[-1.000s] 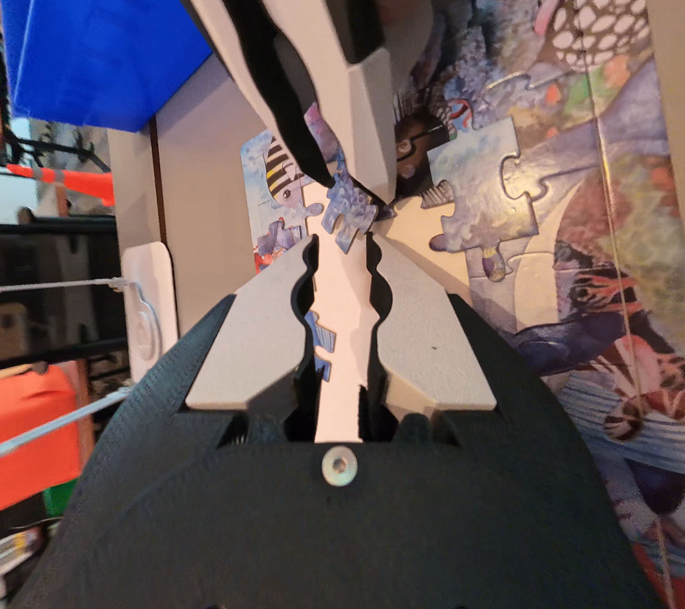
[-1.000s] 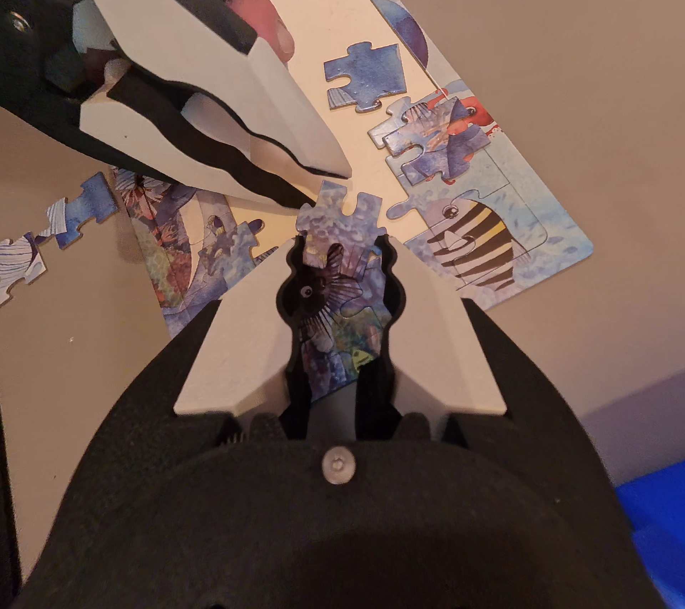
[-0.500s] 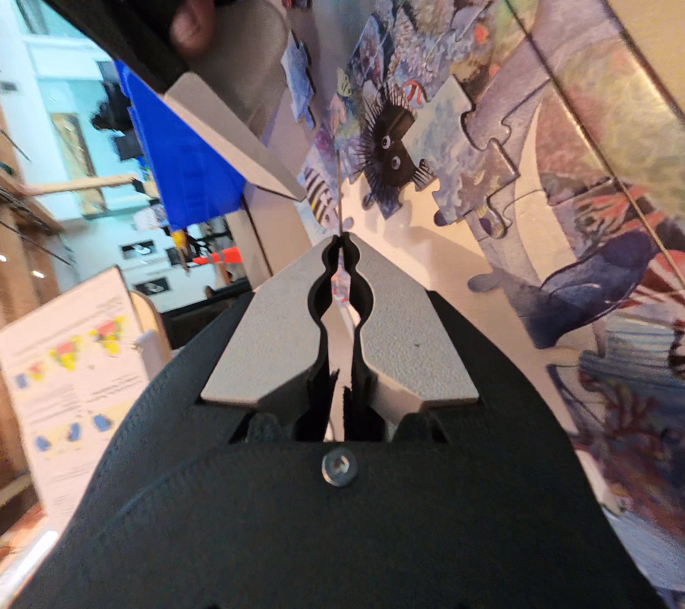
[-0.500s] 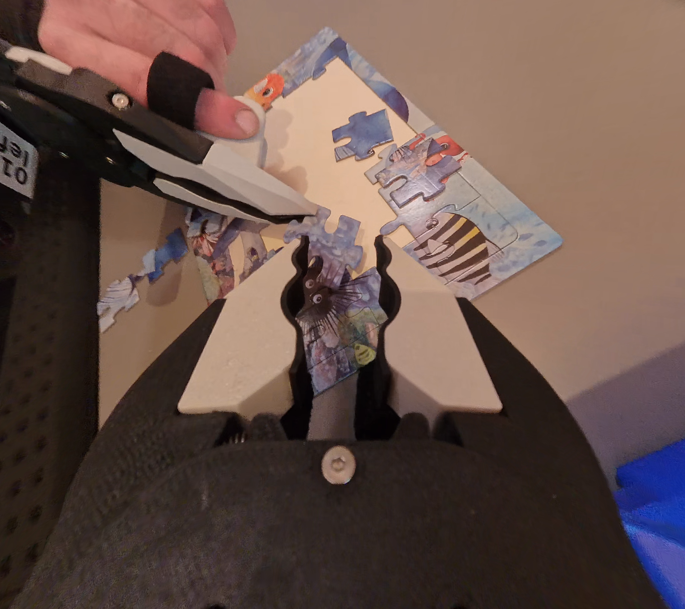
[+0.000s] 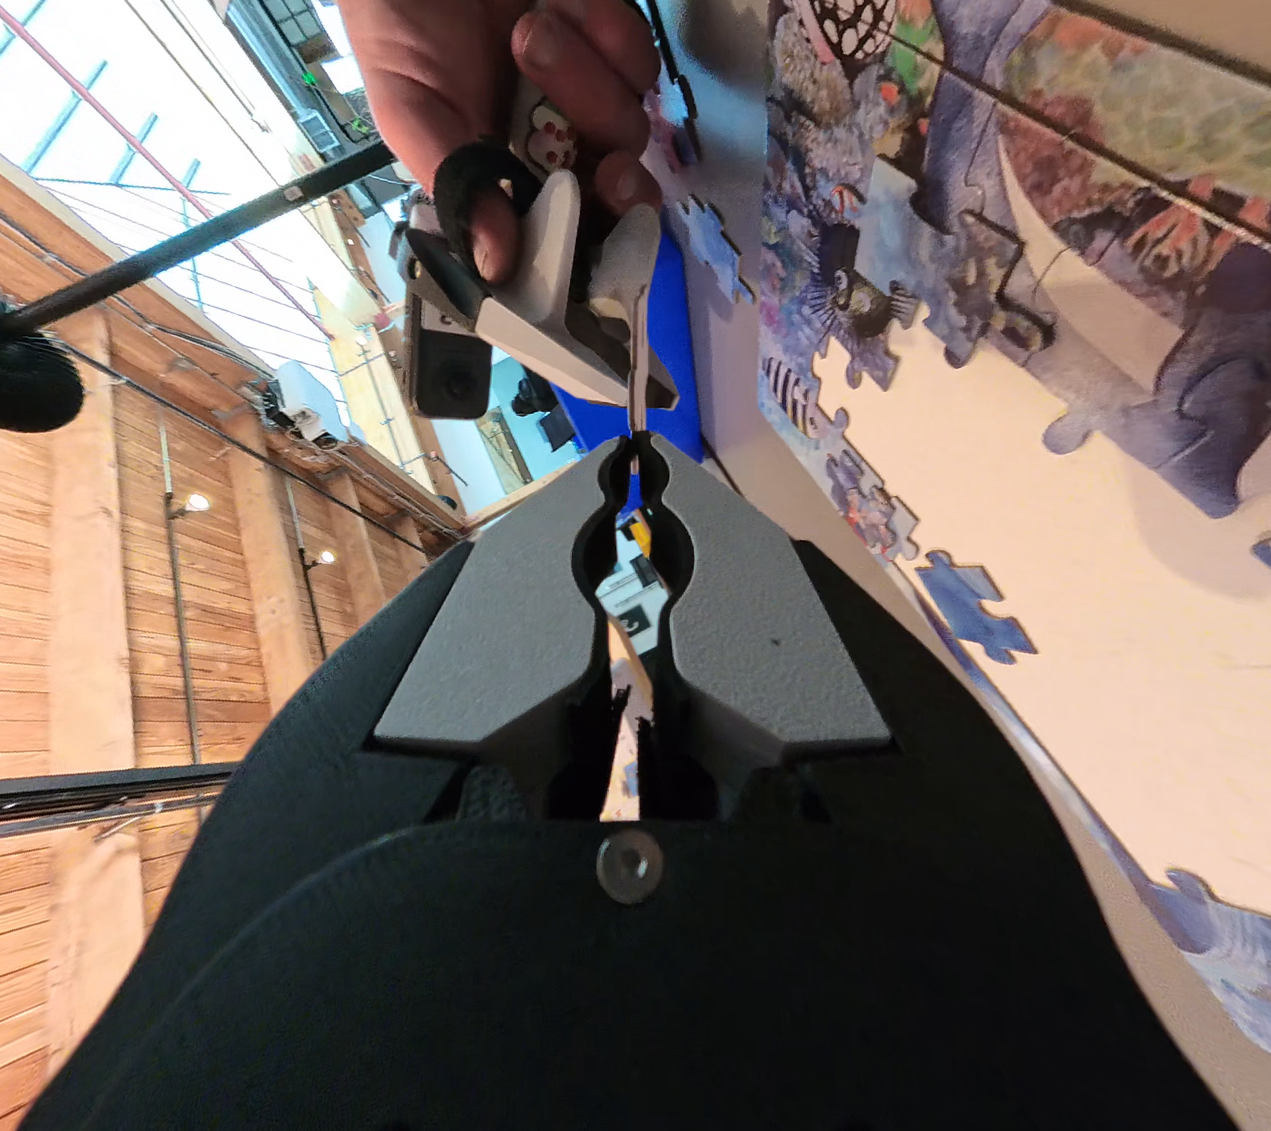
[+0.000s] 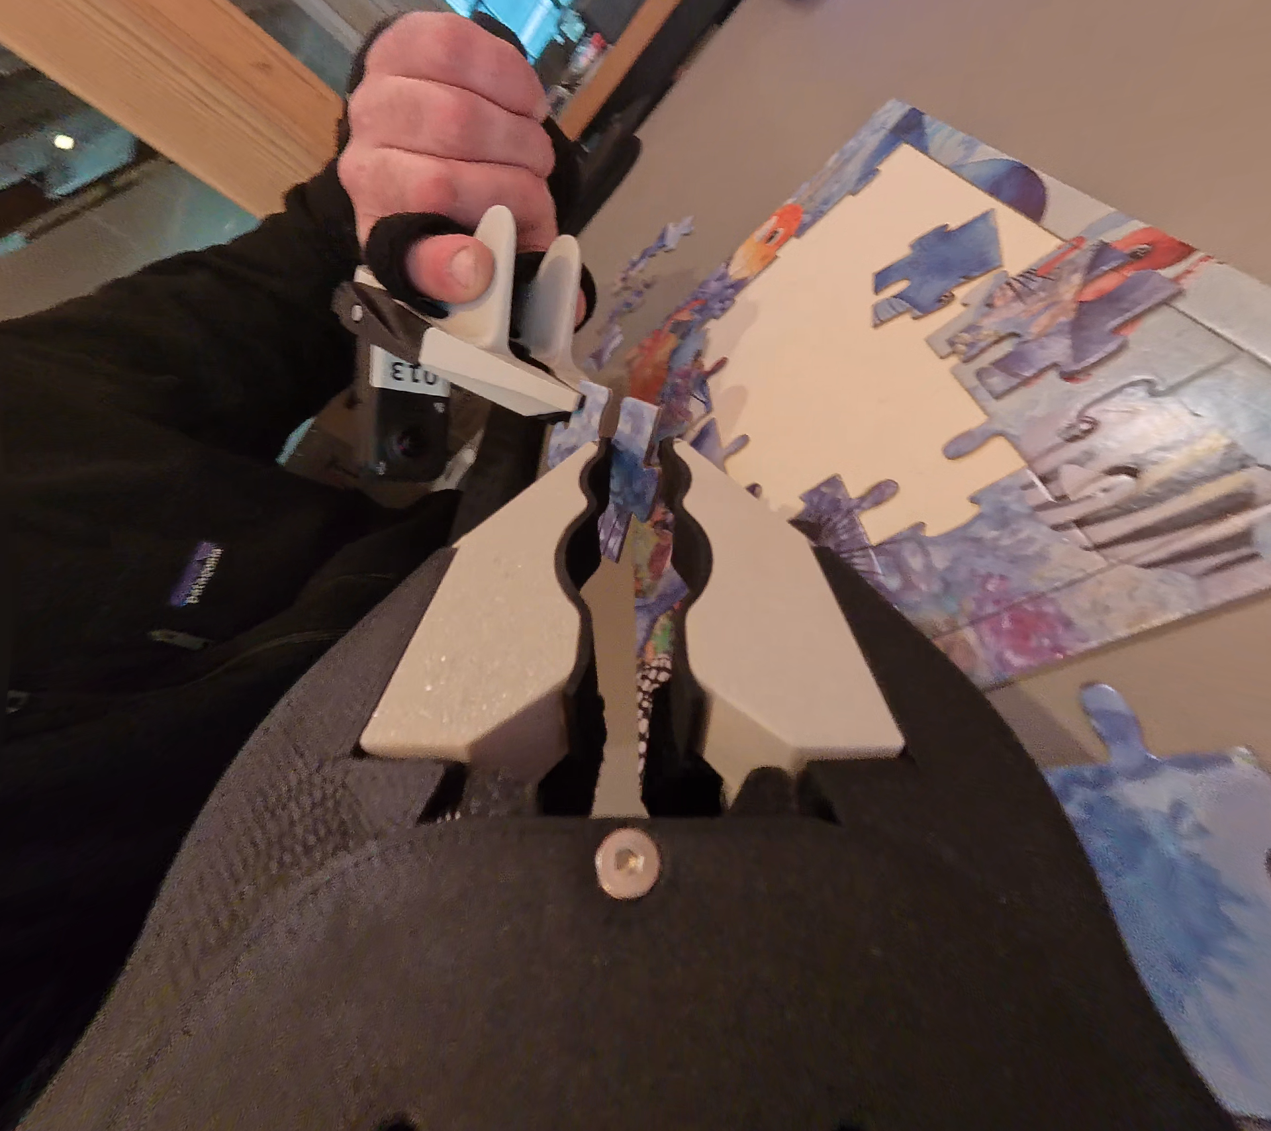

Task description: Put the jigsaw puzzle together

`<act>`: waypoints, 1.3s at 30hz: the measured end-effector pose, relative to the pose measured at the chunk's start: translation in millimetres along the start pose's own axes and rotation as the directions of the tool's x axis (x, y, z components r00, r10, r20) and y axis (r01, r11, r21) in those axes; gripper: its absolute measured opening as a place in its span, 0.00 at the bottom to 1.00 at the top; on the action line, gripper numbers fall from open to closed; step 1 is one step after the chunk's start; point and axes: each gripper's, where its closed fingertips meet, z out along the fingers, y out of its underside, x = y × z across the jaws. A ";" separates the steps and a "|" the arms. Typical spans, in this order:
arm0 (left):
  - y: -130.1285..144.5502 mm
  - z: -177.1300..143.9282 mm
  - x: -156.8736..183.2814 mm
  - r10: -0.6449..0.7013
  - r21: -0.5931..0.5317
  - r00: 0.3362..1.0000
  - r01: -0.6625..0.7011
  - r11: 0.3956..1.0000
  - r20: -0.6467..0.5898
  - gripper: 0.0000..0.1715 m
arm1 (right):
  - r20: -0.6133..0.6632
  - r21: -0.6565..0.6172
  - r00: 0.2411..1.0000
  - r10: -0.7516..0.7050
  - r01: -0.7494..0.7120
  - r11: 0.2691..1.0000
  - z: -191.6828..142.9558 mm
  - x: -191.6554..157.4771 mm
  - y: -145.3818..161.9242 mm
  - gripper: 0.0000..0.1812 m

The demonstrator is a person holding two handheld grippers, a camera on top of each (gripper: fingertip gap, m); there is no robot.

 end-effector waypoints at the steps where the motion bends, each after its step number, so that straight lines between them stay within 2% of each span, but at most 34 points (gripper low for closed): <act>1: 2.2 -1.2 -2.7 0.002 -0.004 1.000 -0.002 1.000 0.011 0.00 | 0.022 0.017 1.000 0.000 -0.001 1.000 -1.0 -3.5 -2.7 0.06; 4: 9.3 -3.2 -9.6 0.001 -0.022 0.999 0.000 1.000 0.043 0.00 | 0.066 0.055 0.998 -0.018 0.014 0.998 -3.8 -12.5 -9.5 0.03; 9: 23.7 4.2 -6.8 -0.058 -0.071 0.997 0.061 0.996 0.052 0.02 | 0.013 0.112 0.998 -0.061 0.059 0.992 -9.1 -10.6 -22.1 0.02; 11: 36.2 12.2 2.6 -0.123 -0.131 0.992 0.125 0.983 0.023 0.07 | -0.047 0.126 0.996 -0.072 0.078 0.989 -11.7 -3.5 -25.8 0.00; 13: 42.4 16.6 13.6 -0.201 -0.142 0.980 0.198 0.970 -0.010 0.07 | -0.125 0.123 0.989 -0.078 0.094 0.988 -14.0 7.7 -26.7 0.00; 15: 51.8 21.0 29.8 -0.307 -0.188 0.950 0.290 0.938 -0.066 0.12 | -0.214 0.103 0.975 -0.062 0.085 0.991 -15.6 24.2 -23.7 0.00; 16: 52.6 21.8 36.3 -0.351 -0.190 0.932 0.330 0.925 -0.089 0.11 | -0.262 0.084 0.963 -0.058 0.083 0.993 -15.1 32.8 -21.2 0.00; 21: 45.9 25.4 59.9 -0.495 -0.204 0.846 0.458 0.865 -0.197 0.10 | -0.389 0.003 0.920 -0.054 0.060 0.998 -3.8 55.1 -10.3 0.00; 26: 27.3 28.3 66.5 -0.551 -0.163 0.788 0.527 0.834 -0.275 0.11 | -0.449 -0.006 0.893 -0.032 0.032 0.999 2.9 67.2 -6.7 0.00; 33: 13.5 37.7 73.4 -0.574 -0.162 0.736 0.557 0.815 -0.359 0.08 | -0.480 0.003 0.877 0.009 -0.008 1.000 0.1 75.9 -3.6 0.00; 39: 11.4 44.2 86.4 -0.567 -0.192 0.712 0.541 0.819 -0.414 0.04 | -0.551 -0.081 0.833 -0.050 0.006 0.997 -0.6 84.2 5.0 0.02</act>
